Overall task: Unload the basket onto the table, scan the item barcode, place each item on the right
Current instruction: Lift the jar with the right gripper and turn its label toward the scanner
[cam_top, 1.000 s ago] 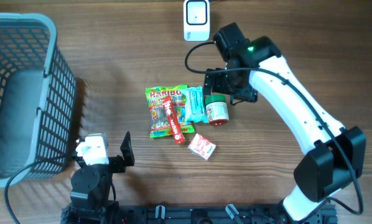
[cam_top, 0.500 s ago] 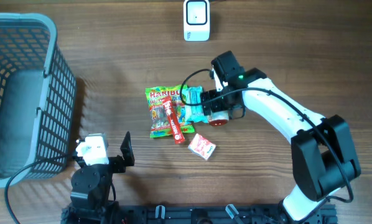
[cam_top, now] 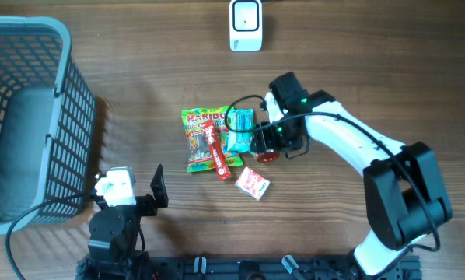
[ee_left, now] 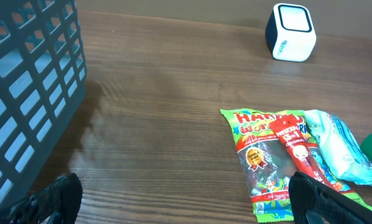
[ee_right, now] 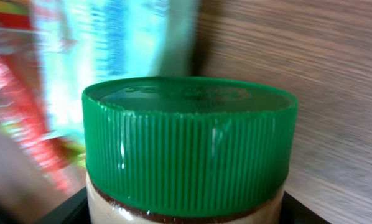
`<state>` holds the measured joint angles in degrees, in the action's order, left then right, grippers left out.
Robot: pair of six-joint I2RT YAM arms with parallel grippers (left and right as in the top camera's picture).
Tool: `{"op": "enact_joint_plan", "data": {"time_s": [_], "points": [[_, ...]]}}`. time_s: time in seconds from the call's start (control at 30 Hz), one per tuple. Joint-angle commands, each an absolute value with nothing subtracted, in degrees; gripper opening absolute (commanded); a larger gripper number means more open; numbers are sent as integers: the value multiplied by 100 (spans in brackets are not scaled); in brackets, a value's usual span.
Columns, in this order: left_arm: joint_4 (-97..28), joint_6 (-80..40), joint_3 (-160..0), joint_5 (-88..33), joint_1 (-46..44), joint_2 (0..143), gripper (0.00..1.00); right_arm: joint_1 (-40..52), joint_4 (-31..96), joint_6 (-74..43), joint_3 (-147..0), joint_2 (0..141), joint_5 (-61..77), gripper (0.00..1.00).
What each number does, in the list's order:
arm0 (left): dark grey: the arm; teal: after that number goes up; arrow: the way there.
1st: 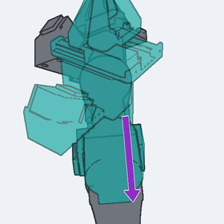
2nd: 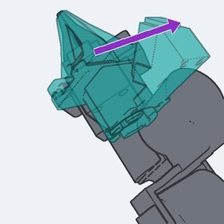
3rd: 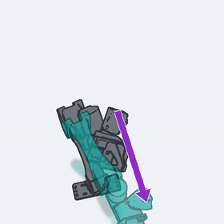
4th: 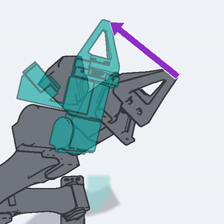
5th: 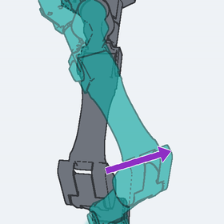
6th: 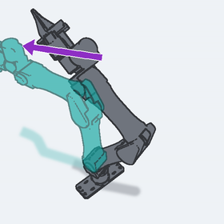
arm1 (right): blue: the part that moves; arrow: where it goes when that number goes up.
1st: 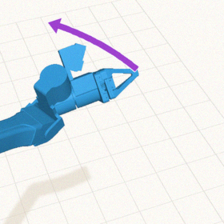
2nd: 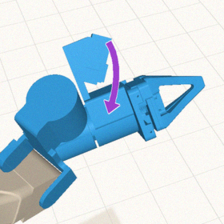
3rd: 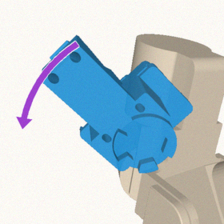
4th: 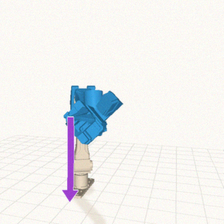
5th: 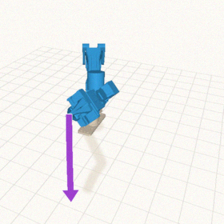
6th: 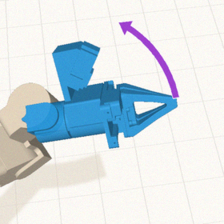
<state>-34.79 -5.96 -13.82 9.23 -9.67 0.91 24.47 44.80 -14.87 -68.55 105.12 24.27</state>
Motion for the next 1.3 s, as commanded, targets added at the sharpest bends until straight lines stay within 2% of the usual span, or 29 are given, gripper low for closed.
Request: {"op": "enact_joint_plan", "data": {"time_s": [0.0, 0.03, 0.07, 0.13, 0.17, 0.23, 0.37, 0.57, 0.77, 0.8, 0.87, 0.9, 0.93, 1.0, 1.07, 1.1, 1.2, 1.27], "points": [[-3461, -650, -1339, 993, -930, 82, 100, 1909, 5196, -1175, -7570, 10510, 4672, 45], [-3461, -650, -1339, 993, -930, 82, 100, 1778, 5286, -1122, -7588, 10508, 5063, 45], [-3461, -650, -1339, 993, -930, 82, 100, 1540, 5378, -692, -7585, 10510, 6182, 45], [-3461, -650, -1339, 993, -930, 82, 100, 1376, 5295, -204, -7585, 10510, 7448, 49], [-3461, -650, -1339, 993, -930, 82, 100, 1326, 5013, 56, -7585, 10510, 8311, 51], [-3461, -650, -1339, 993, -930, 82, 100, 1352, 4152, -242, -7585, 10512, 9026, 51], [-3461, -650, -1339, 993, -930, 82, 100, 1365, 3347, -720, -7585, 10512, 9295, 51], [-3461, -650, -1339, 993, -930, 82, 100, 1382, 1044, -676, -7585, 10512, 9295, 52], [-3461, -650, -1339, 993, -930, 82, 100, 1643, -309, -552, -7585, 10512, 9295, 52], [-3461, -650, -1339, 993, -930, 82, 100, 1686, -353, -873, -7585, 10512, 9295, 52], [-3461, -650, -1339, 993, -930, 82, 100, 1704, -333, -2543, -7585, 10512, 9297, 53], [-3461, -650, -1339, 993, -930, 82, 100, 1704, -336, -3385, -7585, 10512, 9297, 56], [-3461, -650, -1339, 993, -930, 82, 100, 1704, -301, -5011, -7583, 10512, 9297, 53], [-3461, -650, -1339, 993, -930, 82, 100, 1708, -296, -6534, -7583, 10512, 9297, 52], [-3461, -650, -1339, 993, -930, 82, 100, 1708, -298, -7745, -7583, 10510, 9297, 47], [-3461, -650, -1339, 993, -930, 82, 100, 1704, -298, -8156, -7583, 10510, 9218, 40], [-3461, -650, -1339, 993, -930, 82, 100, 1697, -362, -9535, -7583, 10510, 9288, 40], [-3461, -650, -1339, 993, -930, 82, 100, 1693, -362, -9988, -7583, 10510, 9266, 43]]}}
